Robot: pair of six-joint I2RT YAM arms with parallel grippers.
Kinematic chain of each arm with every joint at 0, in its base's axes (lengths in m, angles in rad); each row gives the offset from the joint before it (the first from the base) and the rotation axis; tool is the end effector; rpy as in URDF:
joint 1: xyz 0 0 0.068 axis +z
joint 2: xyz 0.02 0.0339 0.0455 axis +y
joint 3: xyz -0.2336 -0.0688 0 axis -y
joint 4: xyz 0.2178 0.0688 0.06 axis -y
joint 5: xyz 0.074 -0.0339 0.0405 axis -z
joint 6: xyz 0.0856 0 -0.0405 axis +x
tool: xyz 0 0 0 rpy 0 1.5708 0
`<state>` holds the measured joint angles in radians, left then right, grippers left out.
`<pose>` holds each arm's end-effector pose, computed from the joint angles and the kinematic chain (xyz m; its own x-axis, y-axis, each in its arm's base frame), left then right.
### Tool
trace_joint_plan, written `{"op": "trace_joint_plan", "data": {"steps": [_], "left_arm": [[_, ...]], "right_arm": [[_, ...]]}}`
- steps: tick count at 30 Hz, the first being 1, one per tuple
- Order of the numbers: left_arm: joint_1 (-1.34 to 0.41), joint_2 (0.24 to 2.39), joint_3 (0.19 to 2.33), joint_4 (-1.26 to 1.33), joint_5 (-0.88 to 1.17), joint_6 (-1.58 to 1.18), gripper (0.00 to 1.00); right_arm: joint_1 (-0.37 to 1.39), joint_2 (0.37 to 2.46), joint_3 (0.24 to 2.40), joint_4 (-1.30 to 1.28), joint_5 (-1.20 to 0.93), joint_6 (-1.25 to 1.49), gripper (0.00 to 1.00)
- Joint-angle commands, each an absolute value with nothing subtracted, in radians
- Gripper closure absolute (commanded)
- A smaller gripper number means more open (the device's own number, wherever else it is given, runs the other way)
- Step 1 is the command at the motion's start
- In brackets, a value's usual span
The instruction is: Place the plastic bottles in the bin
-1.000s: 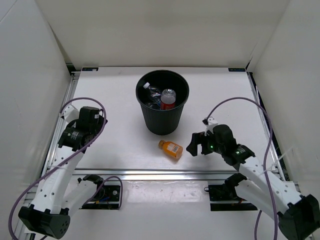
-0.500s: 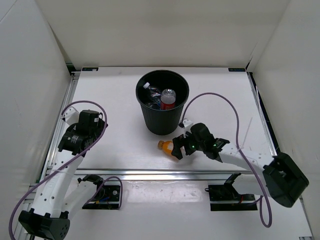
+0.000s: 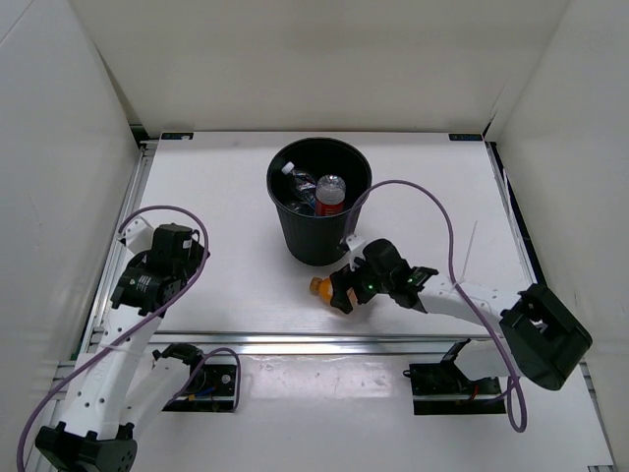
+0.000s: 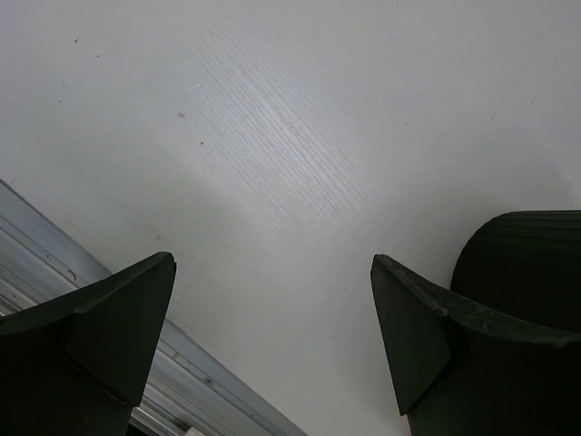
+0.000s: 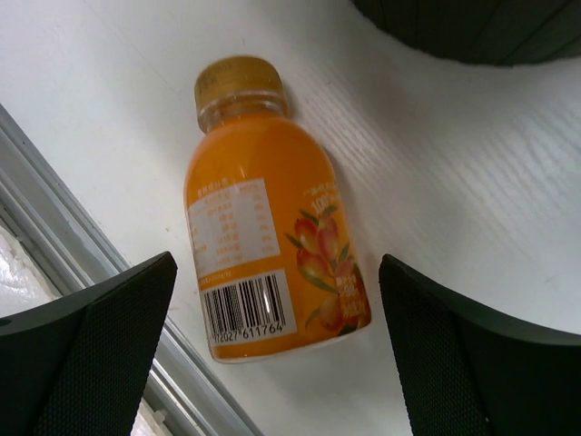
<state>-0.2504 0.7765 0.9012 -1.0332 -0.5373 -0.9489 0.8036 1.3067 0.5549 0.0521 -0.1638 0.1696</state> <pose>0.1588 0.0046 0.2475 -0.3703 -0.6260 -0.6863 -0.6746 0.6891 -0.2647 0.1845 0.2115 0.1320 -0.5751 -0.3565 -0.7363 -0.7099 0.6647 0.2326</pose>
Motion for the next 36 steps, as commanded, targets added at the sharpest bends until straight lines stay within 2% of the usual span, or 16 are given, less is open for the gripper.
{"op": "trace_joint_plan", "data": {"steps": [1,3,7,9,12,13,16,17,22,23,24,26,29,31,36], "left_arm": [[-0.244,0.756,0.887,-1.052,-0.557,-0.939,0.00],[-0.244,0.756,0.877,-1.052,-0.557,-0.939,0.00],[-0.244,0.756,0.877,-1.052,-0.557,-0.930,0.00],[-0.244,0.765,0.887,-1.062,-0.566,-0.917,0.00],[-0.244,0.765,0.887,-1.062,-0.566,-0.897,0.00],[-0.244,0.765,0.887,-1.062,-0.566,-0.897,0.00],[-0.244,0.775,0.887,-1.072,-0.566,-0.888,0.00],[-0.244,0.775,0.887,-1.072,-0.566,-0.899,0.00],[-0.244,0.743,0.861,-1.081,-0.575,-0.937,0.00],[-0.244,0.742,0.848,-1.081,-0.575,-0.955,0.00],[-0.244,0.733,0.848,-1.081,-0.575,-0.956,0.00],[-0.244,0.733,0.827,-1.081,-0.575,-0.980,0.00],[-0.244,0.723,0.807,-1.059,-0.575,-0.994,0.00],[-0.244,0.723,0.807,-1.048,-0.584,-1.003,0.00],[-0.244,0.723,0.807,-1.026,-0.584,-1.003,0.00]], "right_arm": [[0.808,1.315,0.604,0.077,-0.175,0.121,0.04],[0.808,1.306,0.604,0.077,-0.166,0.100,0.00],[0.808,1.327,0.626,0.077,-0.187,0.077,0.00],[0.808,1.357,0.636,0.077,-0.205,0.068,0.04],[0.808,1.381,0.637,0.087,-0.224,0.067,0.13],[0.818,1.391,0.637,0.087,-0.224,0.067,0.20],[0.818,1.391,0.637,0.055,-0.238,0.067,0.31],[0.818,1.391,0.637,0.040,-0.238,0.067,0.32],[0.818,1.240,0.588,-0.087,-0.207,0.087,0.45],[0.818,1.214,0.588,-0.118,-0.218,0.087,0.53],[0.818,1.186,0.588,-0.193,-0.230,0.103,0.56],[0.828,1.100,0.639,-0.265,-0.239,0.123,0.61],[0.877,0.990,0.713,-0.405,-0.190,0.156,0.64],[0.908,0.942,0.843,-0.501,-0.143,0.156,0.67],[0.920,1.033,1.214,-0.626,-0.019,0.089,0.68]]}}
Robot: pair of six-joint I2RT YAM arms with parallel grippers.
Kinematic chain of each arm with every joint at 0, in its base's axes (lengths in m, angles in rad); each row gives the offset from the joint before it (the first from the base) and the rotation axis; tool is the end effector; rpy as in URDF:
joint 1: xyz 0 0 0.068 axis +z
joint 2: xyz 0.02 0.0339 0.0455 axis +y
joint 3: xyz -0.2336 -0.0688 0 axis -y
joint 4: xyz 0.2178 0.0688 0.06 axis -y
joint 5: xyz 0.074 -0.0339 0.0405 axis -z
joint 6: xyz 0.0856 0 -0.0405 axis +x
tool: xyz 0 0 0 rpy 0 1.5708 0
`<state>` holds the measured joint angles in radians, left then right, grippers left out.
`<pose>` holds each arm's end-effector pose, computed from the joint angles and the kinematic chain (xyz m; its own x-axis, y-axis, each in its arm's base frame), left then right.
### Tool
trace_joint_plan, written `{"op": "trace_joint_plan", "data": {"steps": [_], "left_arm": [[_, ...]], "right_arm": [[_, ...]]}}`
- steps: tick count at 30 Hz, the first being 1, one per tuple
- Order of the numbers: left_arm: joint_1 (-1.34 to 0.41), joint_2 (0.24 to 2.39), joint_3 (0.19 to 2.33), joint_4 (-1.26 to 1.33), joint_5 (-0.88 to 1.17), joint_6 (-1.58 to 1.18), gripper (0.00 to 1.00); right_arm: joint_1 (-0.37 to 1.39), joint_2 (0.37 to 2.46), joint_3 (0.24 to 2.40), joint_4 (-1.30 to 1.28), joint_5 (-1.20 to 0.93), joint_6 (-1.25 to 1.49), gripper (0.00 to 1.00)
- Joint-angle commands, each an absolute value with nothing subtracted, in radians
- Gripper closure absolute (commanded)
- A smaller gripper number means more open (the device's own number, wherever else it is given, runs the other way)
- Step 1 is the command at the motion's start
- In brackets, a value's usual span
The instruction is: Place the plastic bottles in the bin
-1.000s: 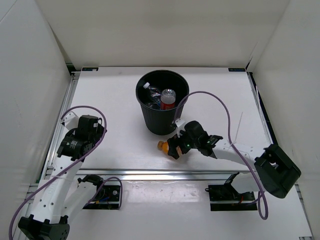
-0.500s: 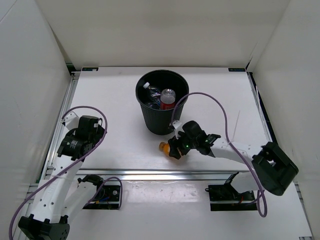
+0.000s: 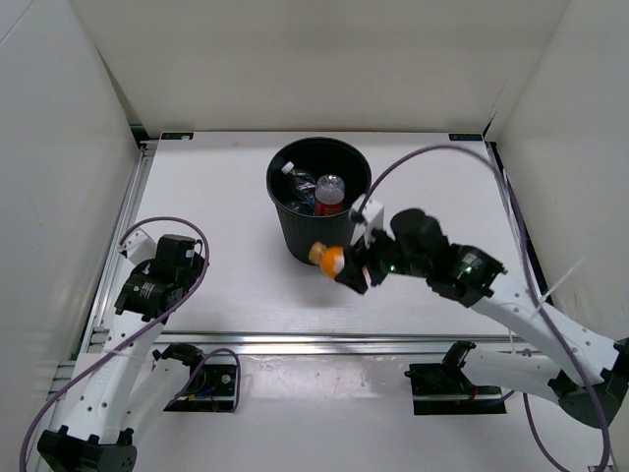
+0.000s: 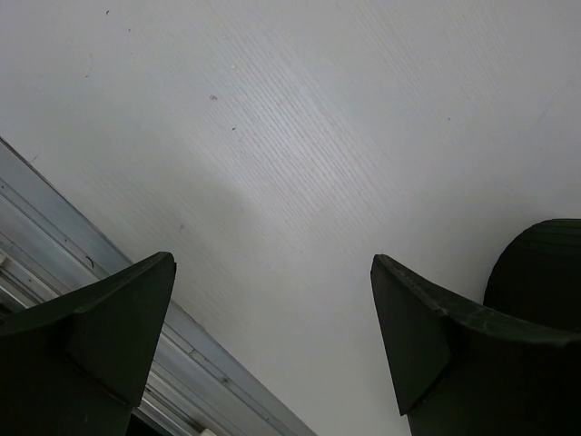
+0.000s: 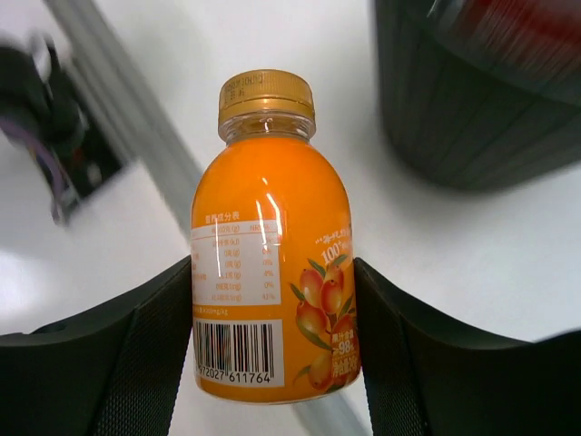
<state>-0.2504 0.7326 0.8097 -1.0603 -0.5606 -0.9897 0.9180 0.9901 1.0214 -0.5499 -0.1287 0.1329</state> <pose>0.1470 0.0094 0.2244 -0.3794 -0.6337 -0.6742 -0.7155 0.6629 -0.2205 0.1405 0.2018 0.2968 -0.4118 -0.3222 -0.8524 -0.8081 0.5615 0.1781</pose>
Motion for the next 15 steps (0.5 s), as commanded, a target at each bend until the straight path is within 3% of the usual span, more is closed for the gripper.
{"op": "trace_joint_plan", "data": {"steps": [1,10,15], "left_arm": [[-0.244,0.733,0.807,-1.017,-0.584,-1.003,0.00],[-0.244,0.772,0.808,-0.999,-0.575,-1.012,0.00],[-0.244,0.781,0.837,-1.008,-0.575,-1.012,0.00]], "right_arm": [[0.920,1.064,1.276,-0.635,-0.002,0.060,0.68],[0.819,1.505,1.806,-0.565,0.032,-0.161,0.71],[0.763,1.646,1.921,-0.514,0.023,-0.100,0.61]]}}
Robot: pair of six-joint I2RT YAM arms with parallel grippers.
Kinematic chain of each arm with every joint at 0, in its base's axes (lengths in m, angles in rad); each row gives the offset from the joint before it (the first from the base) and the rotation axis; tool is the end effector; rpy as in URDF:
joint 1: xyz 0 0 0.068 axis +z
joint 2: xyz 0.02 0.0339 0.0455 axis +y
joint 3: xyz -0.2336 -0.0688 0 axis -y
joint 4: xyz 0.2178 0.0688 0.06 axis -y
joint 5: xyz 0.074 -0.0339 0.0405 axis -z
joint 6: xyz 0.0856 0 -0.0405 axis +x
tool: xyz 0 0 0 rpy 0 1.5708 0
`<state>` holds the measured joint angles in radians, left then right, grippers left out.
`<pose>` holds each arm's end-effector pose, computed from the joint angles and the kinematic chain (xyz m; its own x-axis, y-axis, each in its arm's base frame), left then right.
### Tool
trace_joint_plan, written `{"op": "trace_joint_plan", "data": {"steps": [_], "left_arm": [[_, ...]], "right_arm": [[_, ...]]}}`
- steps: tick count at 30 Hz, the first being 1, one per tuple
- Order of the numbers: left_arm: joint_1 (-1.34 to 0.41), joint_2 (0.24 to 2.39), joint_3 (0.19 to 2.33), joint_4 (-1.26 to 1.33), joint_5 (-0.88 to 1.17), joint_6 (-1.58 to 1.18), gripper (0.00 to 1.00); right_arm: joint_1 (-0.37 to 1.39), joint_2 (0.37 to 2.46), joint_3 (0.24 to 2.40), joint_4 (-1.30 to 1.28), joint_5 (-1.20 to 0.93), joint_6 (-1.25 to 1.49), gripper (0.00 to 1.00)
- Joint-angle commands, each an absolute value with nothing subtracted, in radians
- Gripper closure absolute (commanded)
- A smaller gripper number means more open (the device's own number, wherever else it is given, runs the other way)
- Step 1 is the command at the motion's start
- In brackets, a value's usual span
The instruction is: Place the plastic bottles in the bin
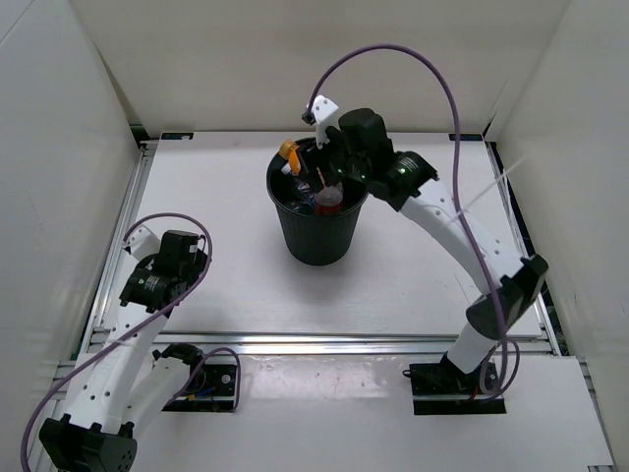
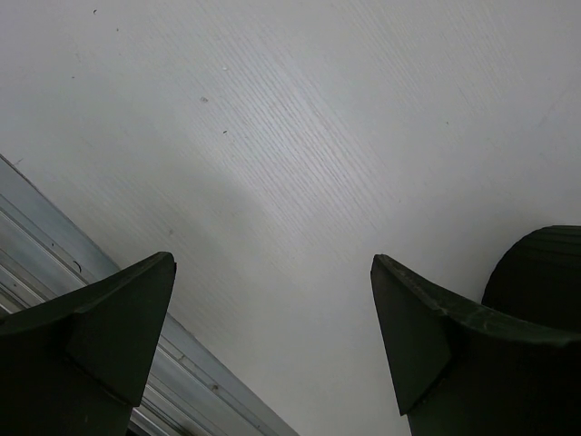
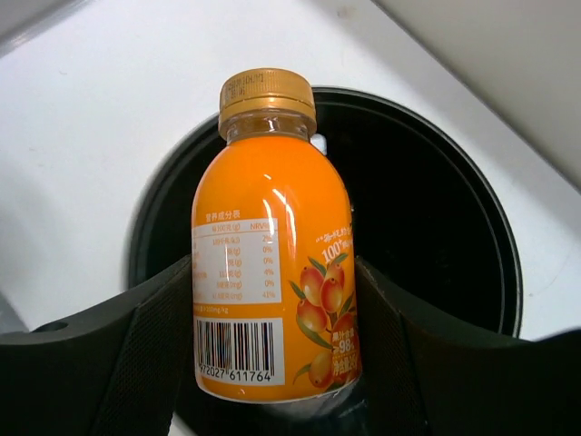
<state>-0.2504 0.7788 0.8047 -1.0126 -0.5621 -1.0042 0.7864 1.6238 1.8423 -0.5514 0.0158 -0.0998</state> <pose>0.1573 0.0069 0.2211 -0.3705 -0.6421 -0.6711 -0.7222 0.6535 -0.2266 0.2714 0.2700 0.4004 -0.1602 -0.3016 -0.9399 -0.7167 0.6903 -0.0993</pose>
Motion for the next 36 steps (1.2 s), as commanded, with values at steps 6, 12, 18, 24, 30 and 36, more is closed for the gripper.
{"op": "trace_joint_plan", "data": {"steps": [6,12,18,24,30,36], "left_arm": [[-0.244,0.781,0.847,-1.017,-0.575,-0.983,0.00],[-0.244,0.802,0.847,-0.997,-0.566,-0.956,0.00],[-0.244,0.873,0.894,-1.008,-0.588,-0.945,0.00],[-0.244,0.917,0.927,-1.017,-0.627,-0.917,0.00],[-0.235,0.928,0.946,-0.999,-0.661,-0.897,0.00],[-0.235,0.928,0.946,-0.986,-0.785,-0.853,0.00]], "right_arm": [[0.716,1.686,1.947,-0.505,0.003,-0.071,0.50],[0.698,1.695,1.956,-0.505,0.054,-0.028,0.09],[0.698,1.622,1.904,-0.541,0.211,0.001,0.00],[0.632,1.555,1.966,-0.846,0.248,0.310,0.00],[0.505,1.565,1.929,-1.068,-0.231,0.322,0.00],[0.495,1.395,1.740,-0.956,-0.167,0.284,0.00]]}}
